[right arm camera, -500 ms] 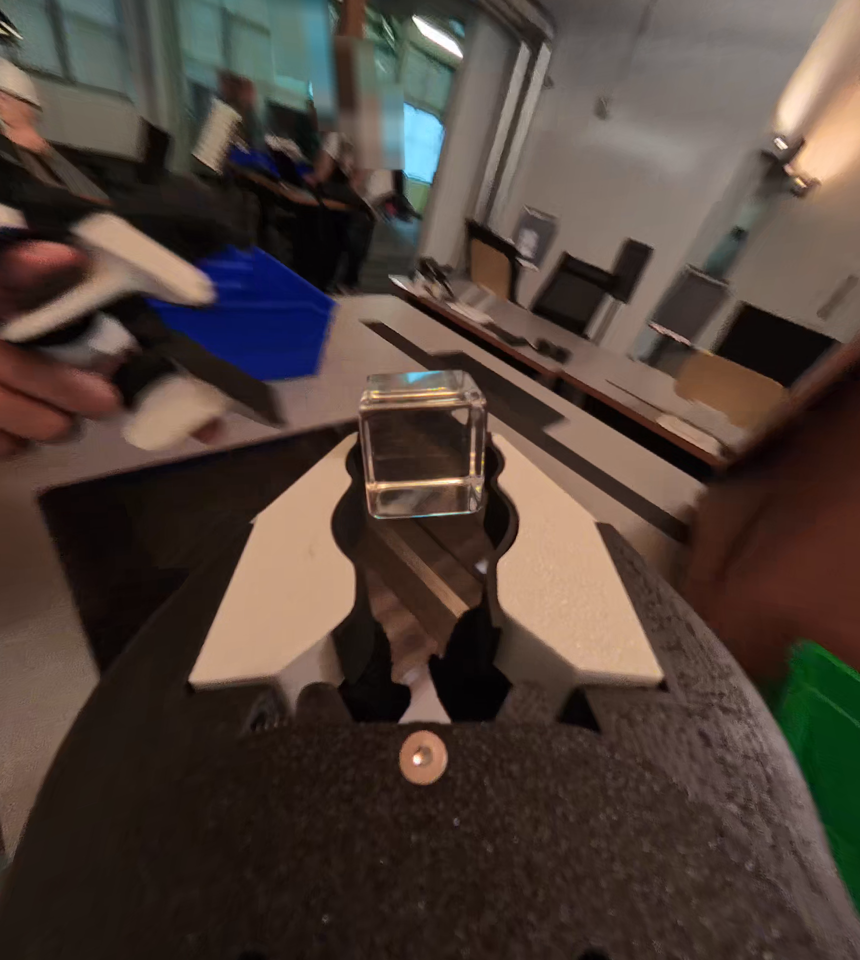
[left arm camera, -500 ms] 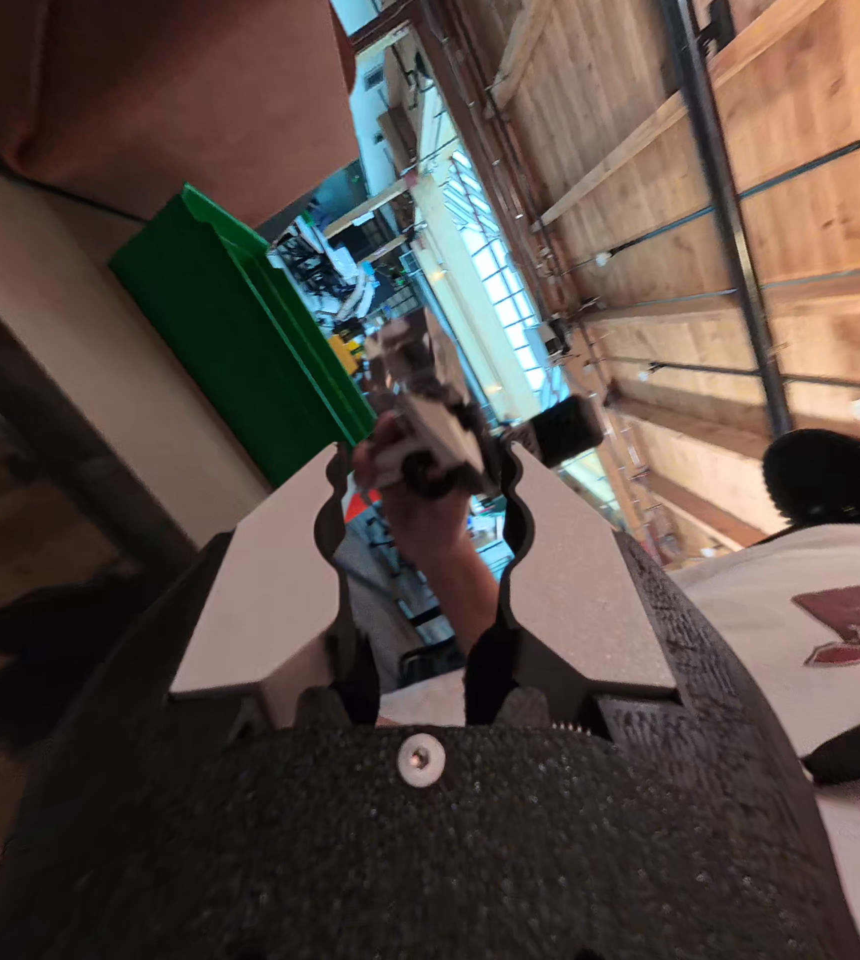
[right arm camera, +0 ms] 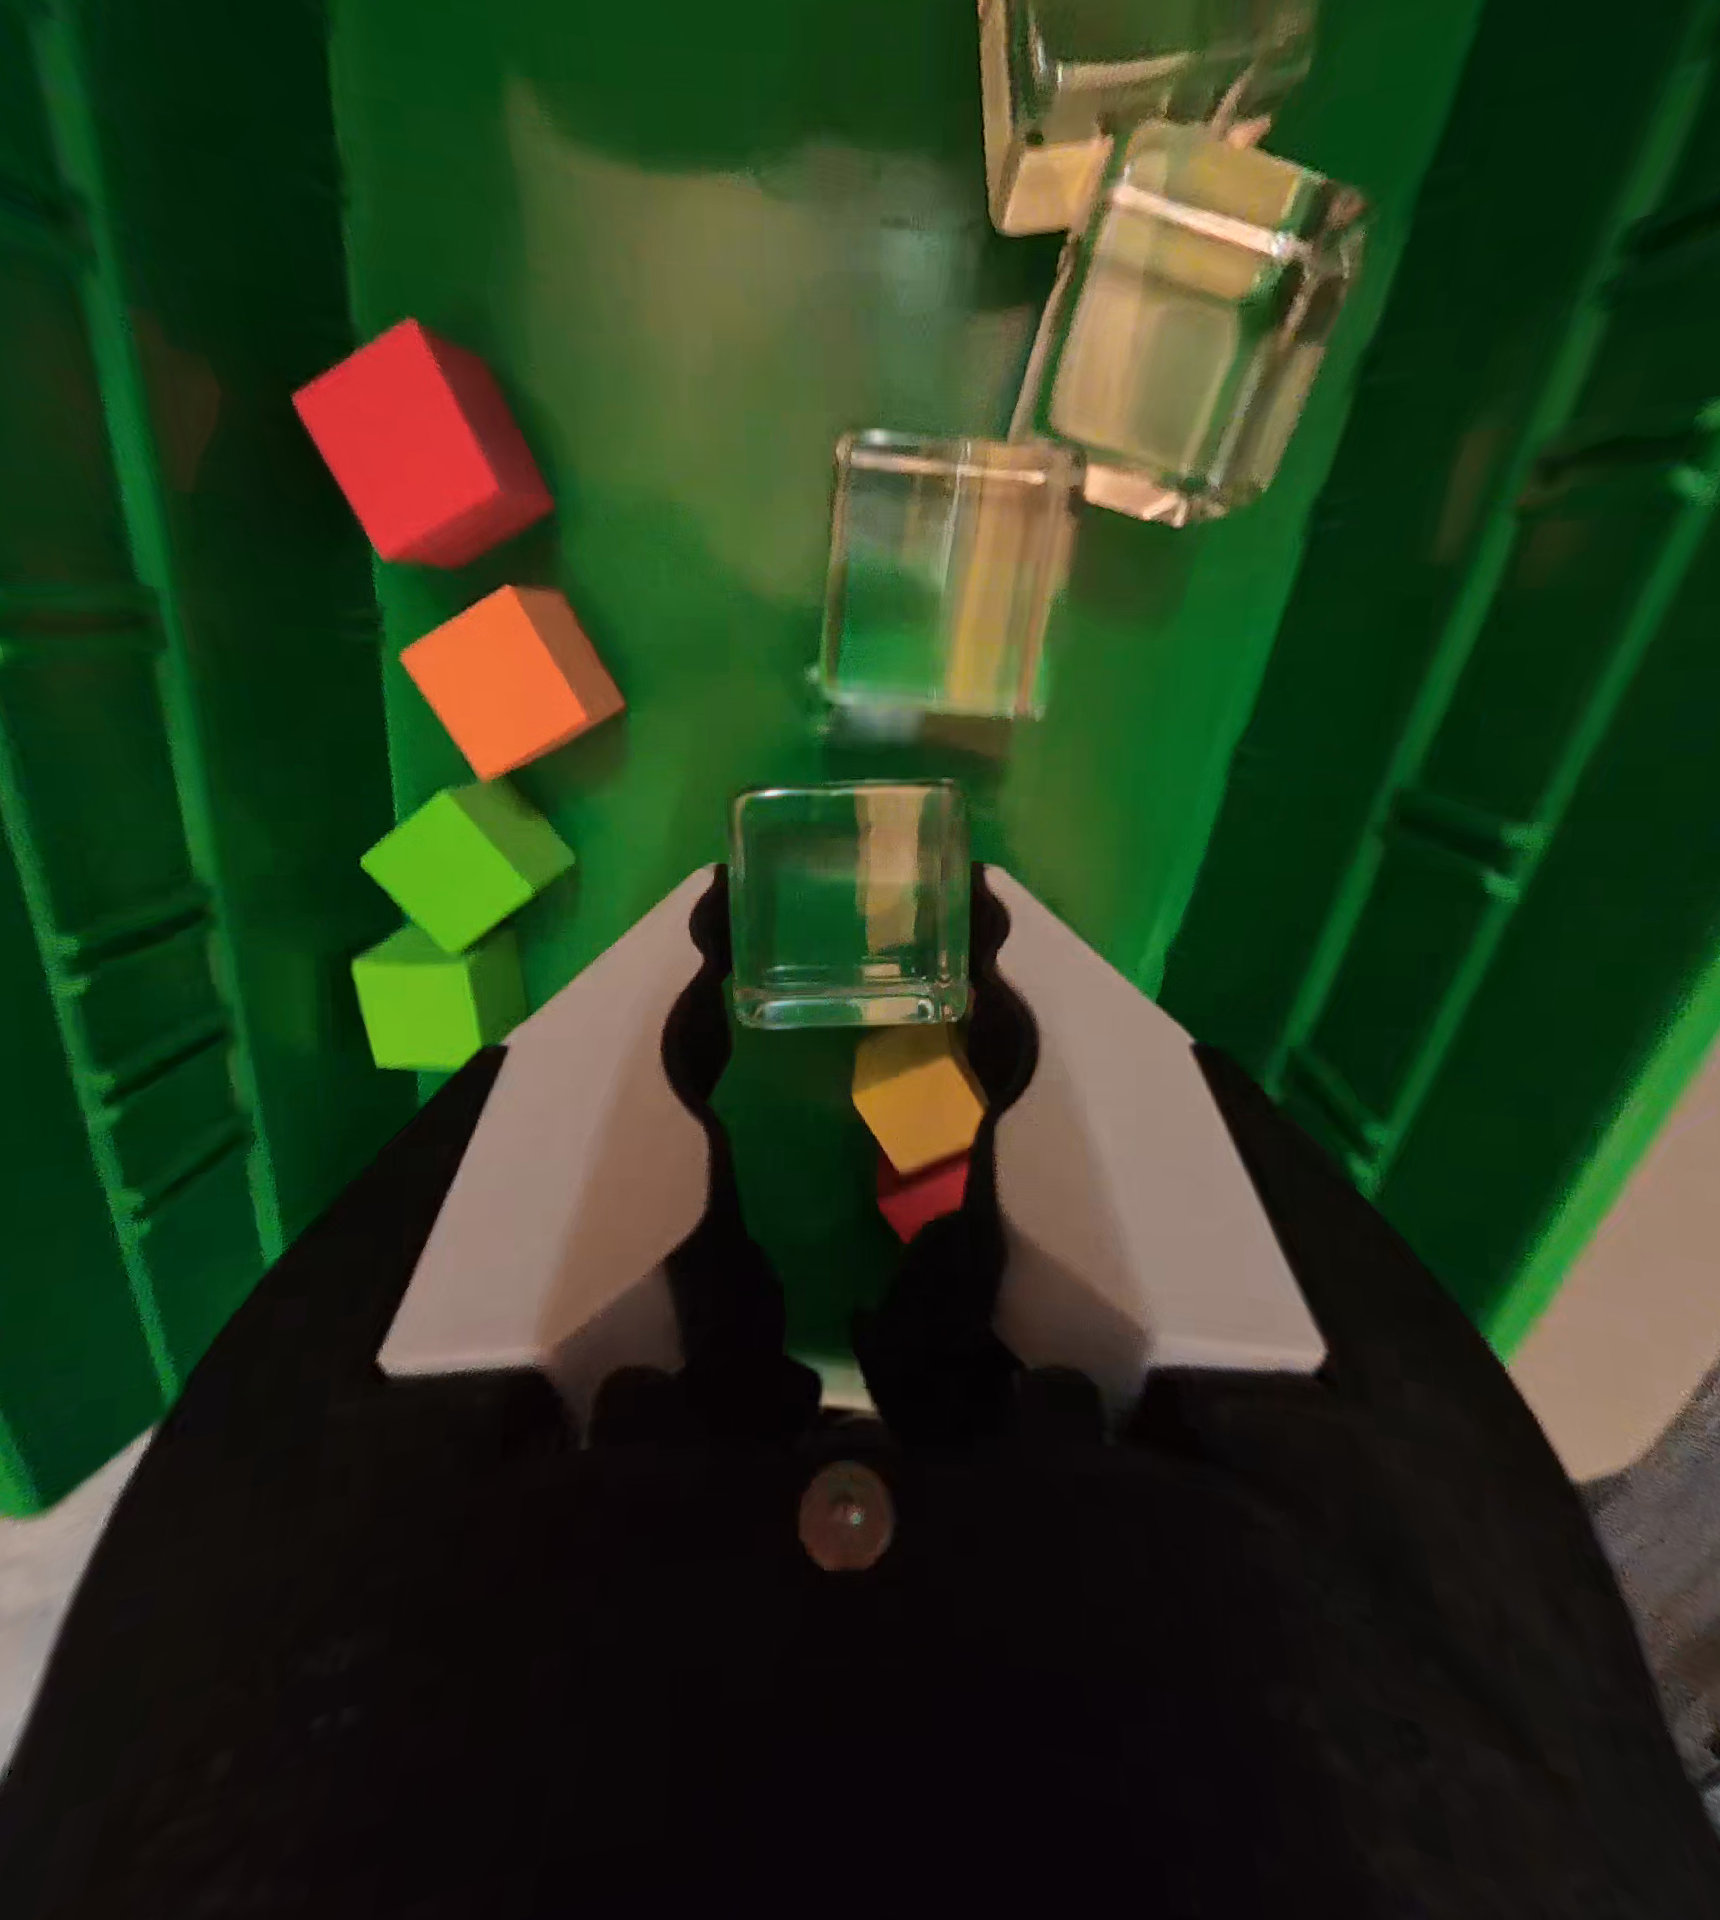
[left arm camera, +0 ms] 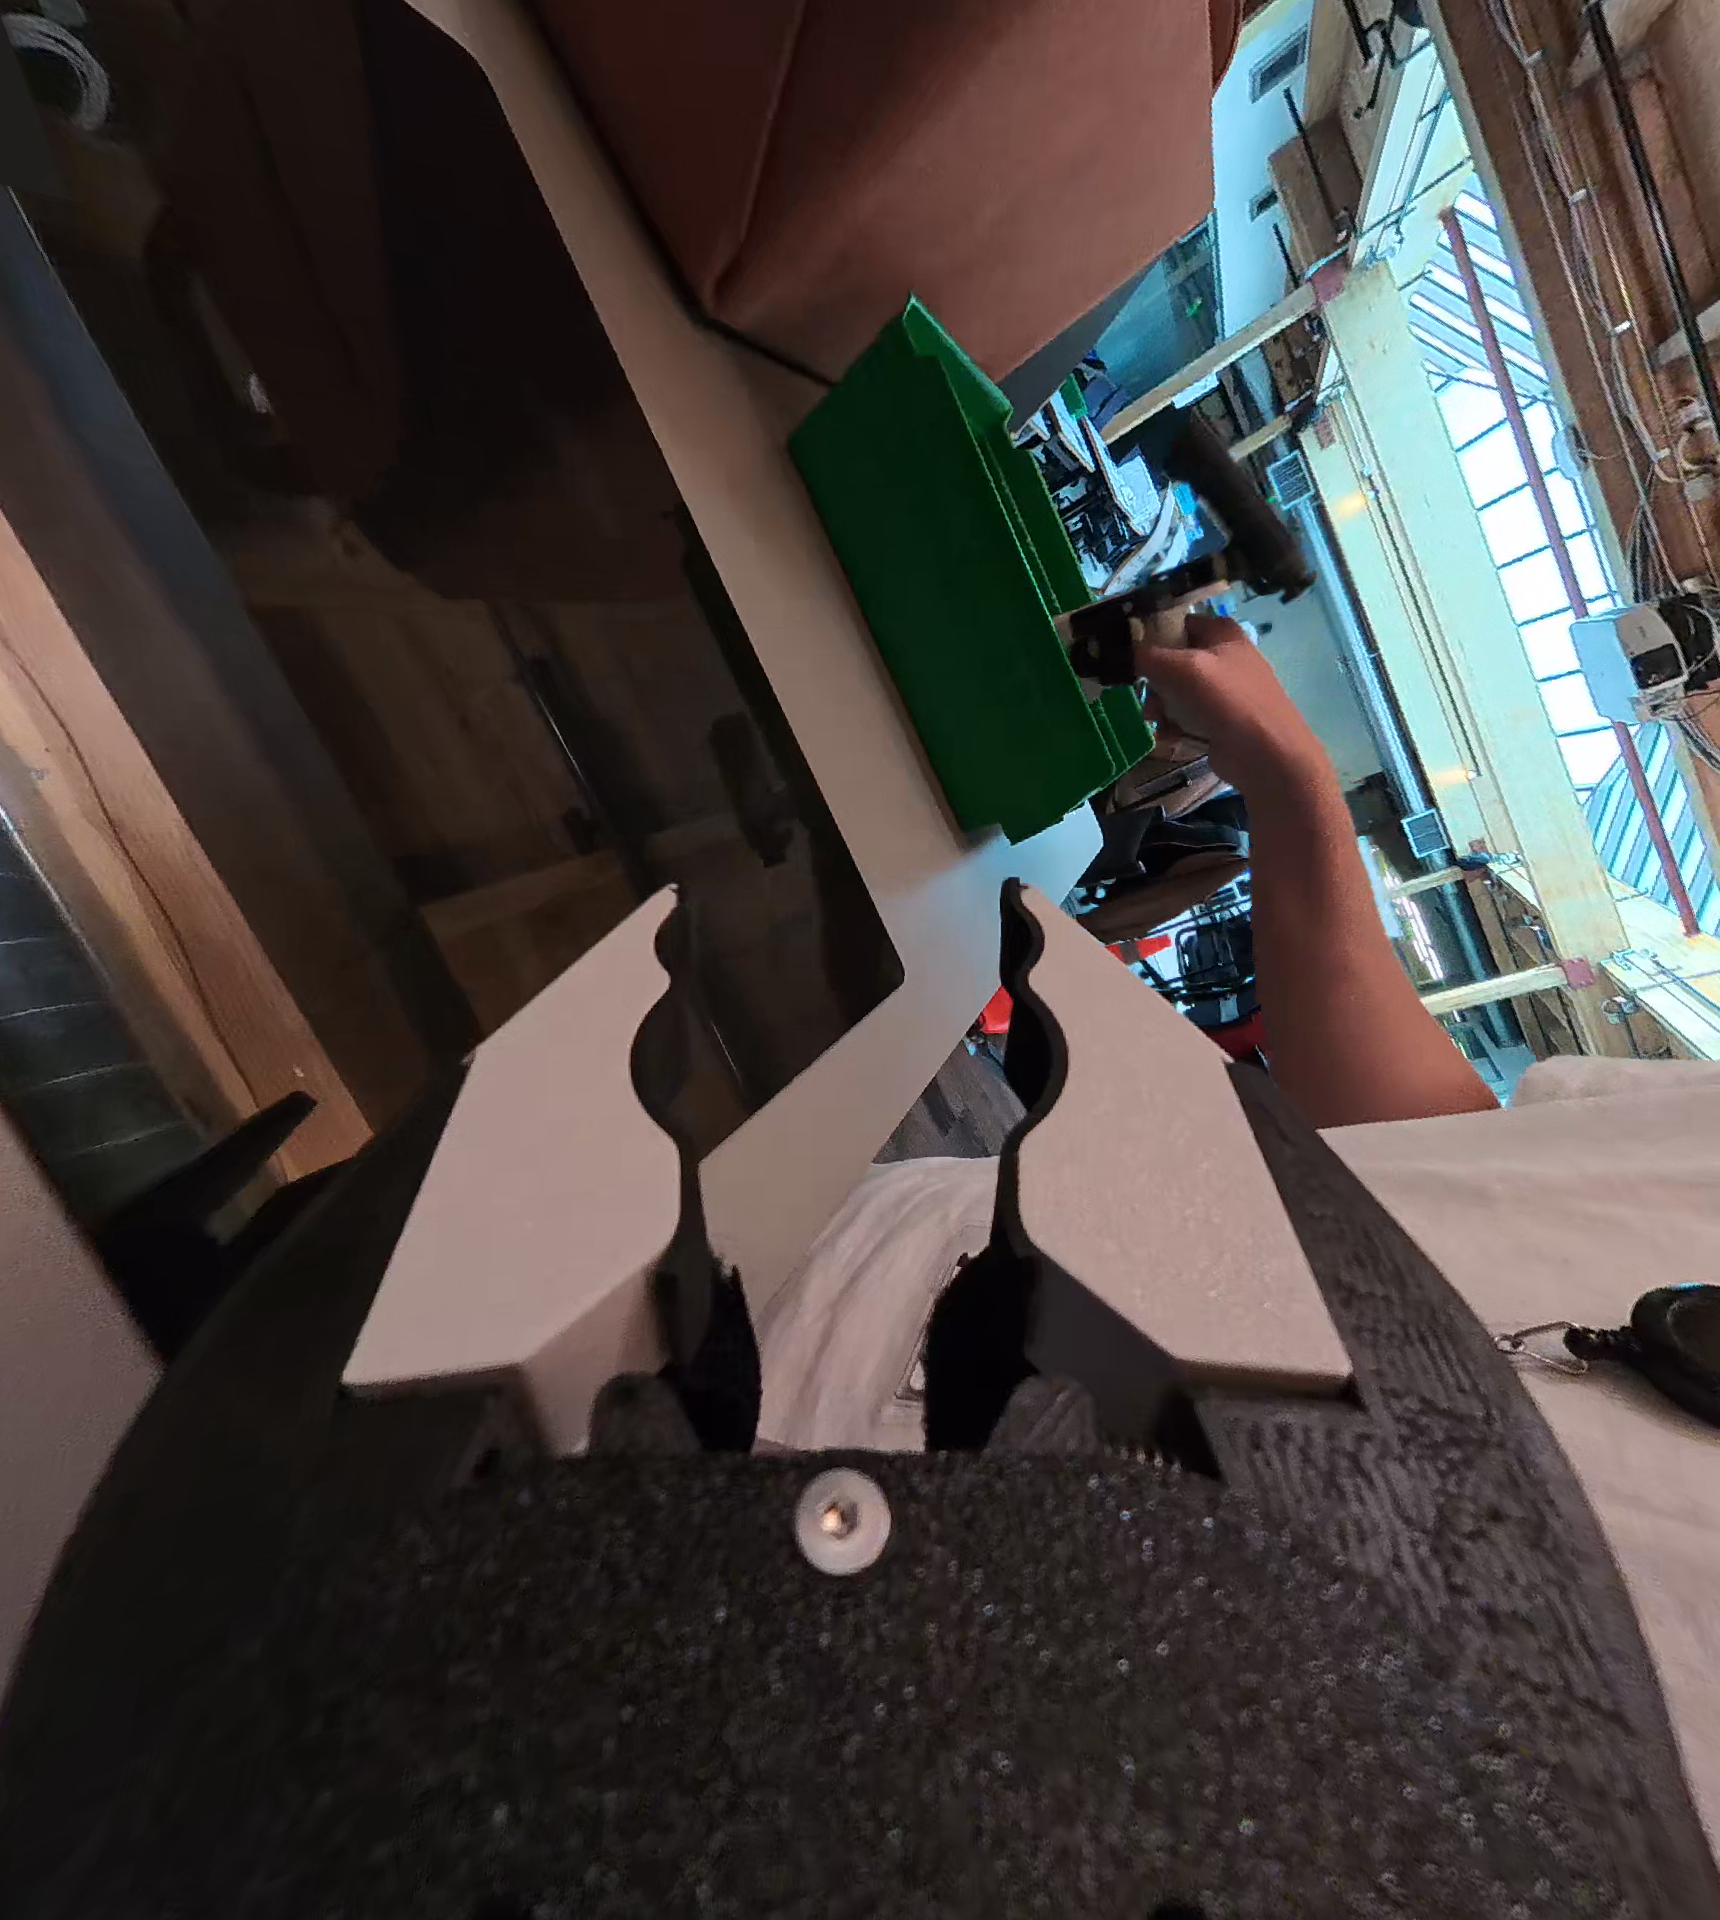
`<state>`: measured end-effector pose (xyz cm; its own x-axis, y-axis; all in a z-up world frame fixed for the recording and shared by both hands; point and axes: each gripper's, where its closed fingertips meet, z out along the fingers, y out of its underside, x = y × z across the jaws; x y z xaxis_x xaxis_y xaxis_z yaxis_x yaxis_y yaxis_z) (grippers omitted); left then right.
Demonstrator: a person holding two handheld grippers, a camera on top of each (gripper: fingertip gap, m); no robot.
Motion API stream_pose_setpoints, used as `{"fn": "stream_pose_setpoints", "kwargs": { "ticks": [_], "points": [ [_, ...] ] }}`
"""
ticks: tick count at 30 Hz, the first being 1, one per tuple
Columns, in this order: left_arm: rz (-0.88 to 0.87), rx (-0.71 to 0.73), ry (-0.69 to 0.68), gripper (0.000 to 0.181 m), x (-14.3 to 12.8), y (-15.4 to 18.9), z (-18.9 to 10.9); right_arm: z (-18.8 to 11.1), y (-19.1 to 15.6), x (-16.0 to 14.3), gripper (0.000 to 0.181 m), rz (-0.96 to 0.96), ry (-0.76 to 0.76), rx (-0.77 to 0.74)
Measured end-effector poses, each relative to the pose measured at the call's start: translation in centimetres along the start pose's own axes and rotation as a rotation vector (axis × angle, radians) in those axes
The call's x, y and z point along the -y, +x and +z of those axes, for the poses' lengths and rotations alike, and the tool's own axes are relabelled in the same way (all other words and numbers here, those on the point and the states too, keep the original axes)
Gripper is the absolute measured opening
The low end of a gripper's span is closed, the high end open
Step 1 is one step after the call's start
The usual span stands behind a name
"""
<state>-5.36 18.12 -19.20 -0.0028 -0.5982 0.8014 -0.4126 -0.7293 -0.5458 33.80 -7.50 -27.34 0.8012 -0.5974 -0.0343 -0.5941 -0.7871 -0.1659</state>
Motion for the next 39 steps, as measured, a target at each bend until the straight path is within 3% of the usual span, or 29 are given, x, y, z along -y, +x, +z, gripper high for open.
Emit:
{"fn": "stream_pose_setpoints", "kwargs": {
  "ticks": [8, 12, 14, 17, 20, 23, 27, 32, 34, 35, 37, 39],
  "points": [
    [0.107, 0.107, -0.067, 0.06, -0.5, -0.5, 0.2, 3.0, -1.6, 2.5, 0.043, 0.001, -0.017, -0.016],
    [0.188, 0.198, -0.125, 0.059, -1.5, -1.5, -0.1, 2.9, -1.7, 3.1, 0.046, 0.012, 0.076, -0.053],
    [0.236, 0.248, -0.144, 0.06, -1.8, -2.0, -0.4, 1.7, -1.8, 2.7, 0.066, 0.044, 0.125, -0.061],
    [0.298, 0.309, -0.155, 0.06, -1.9, -2.5, -1.1, -3.5, -2.8, 3.1, 0.076, 0.07, 0.343, -0.082],
    [0.323, 0.343, -0.153, 0.06, -1.9, -2.9, -1.7, -9.3, -7.4, 4.2, 0.075, 0.004, 0.649, -0.027],
    [0.353, 0.359, -0.153, 0.06, -1.8, -3.1, -2.1, -11.3, -15.8, 3.8, 0.083, -0.084, 0.794, 0.19],
    [0.434, 0.399, -0.154, 0.059, -1.6, -3.7, -3.1, -8.6, -25.0, 1.6, 0.095, -0.161, 0.808, 0.366],
    [0.452, 0.397, -0.189, 0.059, -1.8, -4.5, -3.9, -6.4, -31.3, 1.8, 0.092, -0.319, 0.85, 0.331],
    [0.43, 0.36, -0.197, 0.059, -1.9, -4.2, -4.0, -6.1, -33.0, 3.5, 0.08, -0.371, 0.863, 0.307],
    [0.42, 0.335, -0.207, 0.059, -2.1, -4.0, -4.1, -6.2, -33.3, 5.0, 0.066, -0.387, 0.873, 0.283],
    [0.403, 0.303, -0.223, 0.059, -2.6, -3.9, -4.1, -6.7, -34.2, 9.1, 0.058, -0.464, 0.9, 0.26],
    [0.385, 0.301, -0.238, 0.059, -3.2, -3.9, -4.3, -6.4, -35.2, 14.0, 0.068, -0.592, 0.83, 0.272]
  ]
}}
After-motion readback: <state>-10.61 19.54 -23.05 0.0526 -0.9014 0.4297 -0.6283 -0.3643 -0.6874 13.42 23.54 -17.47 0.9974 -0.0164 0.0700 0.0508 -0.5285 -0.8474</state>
